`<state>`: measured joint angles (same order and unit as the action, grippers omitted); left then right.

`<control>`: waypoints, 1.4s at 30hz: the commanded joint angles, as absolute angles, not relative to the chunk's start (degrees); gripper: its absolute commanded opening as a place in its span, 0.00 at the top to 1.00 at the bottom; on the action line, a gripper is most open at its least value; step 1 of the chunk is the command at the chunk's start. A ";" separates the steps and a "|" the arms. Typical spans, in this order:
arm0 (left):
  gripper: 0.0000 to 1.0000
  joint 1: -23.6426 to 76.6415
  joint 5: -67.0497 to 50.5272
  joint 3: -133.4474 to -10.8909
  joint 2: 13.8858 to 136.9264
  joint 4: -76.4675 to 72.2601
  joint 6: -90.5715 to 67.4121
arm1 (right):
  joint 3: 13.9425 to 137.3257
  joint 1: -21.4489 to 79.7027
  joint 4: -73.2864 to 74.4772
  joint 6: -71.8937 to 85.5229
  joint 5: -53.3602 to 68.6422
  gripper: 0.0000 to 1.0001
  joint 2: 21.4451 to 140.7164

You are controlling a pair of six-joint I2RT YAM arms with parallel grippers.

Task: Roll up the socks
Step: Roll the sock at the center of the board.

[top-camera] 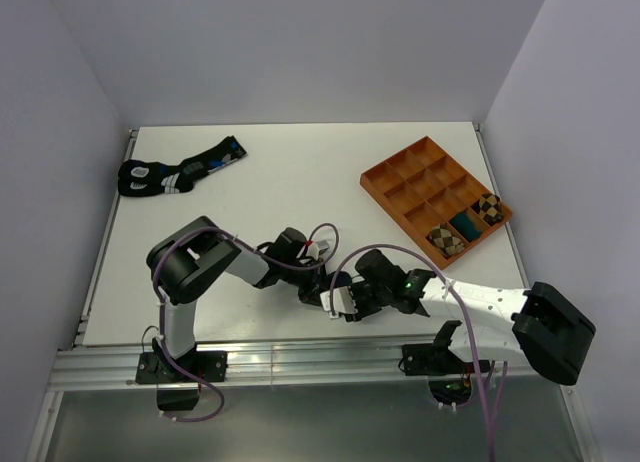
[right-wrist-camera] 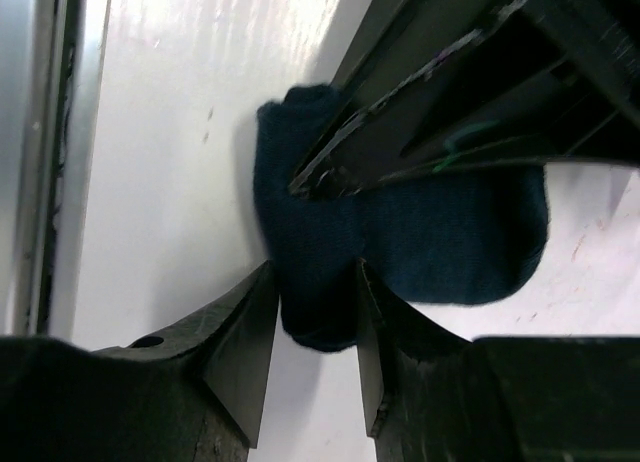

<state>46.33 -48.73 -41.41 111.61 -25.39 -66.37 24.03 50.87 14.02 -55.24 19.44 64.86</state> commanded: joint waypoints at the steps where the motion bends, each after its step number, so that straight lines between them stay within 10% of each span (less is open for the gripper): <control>1: 0.97 46.05 -49.57 -41.40 111.71 -24.78 -63.46 | 24.34 51.24 10.90 -55.20 16.70 0.58 67.32; 11: 0.79 45.70 -33.86 -38.94 102.84 -21.80 -61.43 | 30.67 50.98 21.70 -52.12 21.35 0.92 72.25; 42: 0.67 67.94 10.99 -17.84 75.84 -45.17 -34.11 | 66.62 33.14 68.64 -64.78 46.85 0.93 113.46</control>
